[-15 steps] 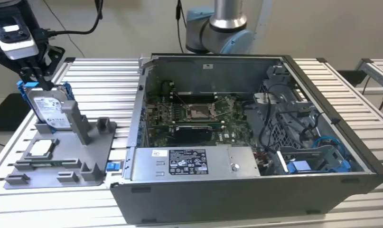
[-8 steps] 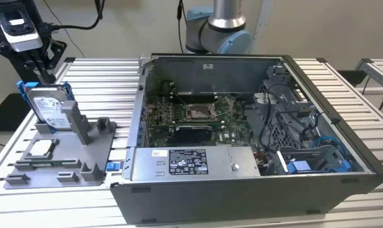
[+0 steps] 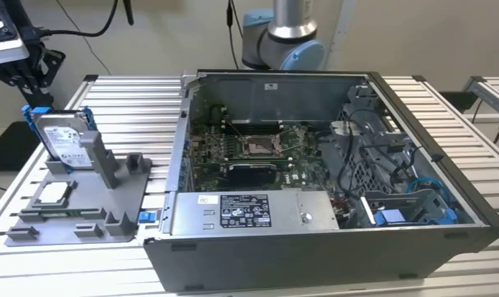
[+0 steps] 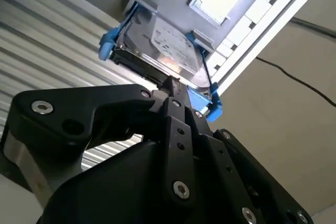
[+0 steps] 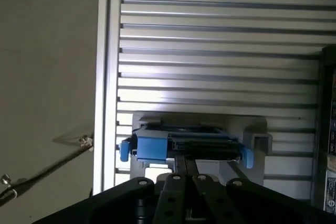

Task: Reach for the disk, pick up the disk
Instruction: 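Reach for the disk, then pick up the disk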

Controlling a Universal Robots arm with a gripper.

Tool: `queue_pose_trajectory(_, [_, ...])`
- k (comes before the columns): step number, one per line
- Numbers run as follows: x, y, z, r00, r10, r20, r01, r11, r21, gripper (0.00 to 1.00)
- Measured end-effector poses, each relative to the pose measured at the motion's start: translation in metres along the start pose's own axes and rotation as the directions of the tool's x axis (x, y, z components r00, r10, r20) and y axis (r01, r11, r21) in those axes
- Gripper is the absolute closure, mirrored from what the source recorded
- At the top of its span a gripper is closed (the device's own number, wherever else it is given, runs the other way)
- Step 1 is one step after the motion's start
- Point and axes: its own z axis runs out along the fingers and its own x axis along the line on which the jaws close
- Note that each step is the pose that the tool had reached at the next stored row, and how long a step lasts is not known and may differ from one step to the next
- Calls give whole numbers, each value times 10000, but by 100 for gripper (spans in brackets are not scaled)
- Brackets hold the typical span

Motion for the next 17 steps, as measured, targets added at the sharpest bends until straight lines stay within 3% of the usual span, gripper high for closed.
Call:
queue_pose_trajectory(5, [110,83,9,10000,1,1,-1,10000,-1,100])
queue_pose_trajectory(17, [116,16,10,10000,-4,-34,4,10000,-1,100])
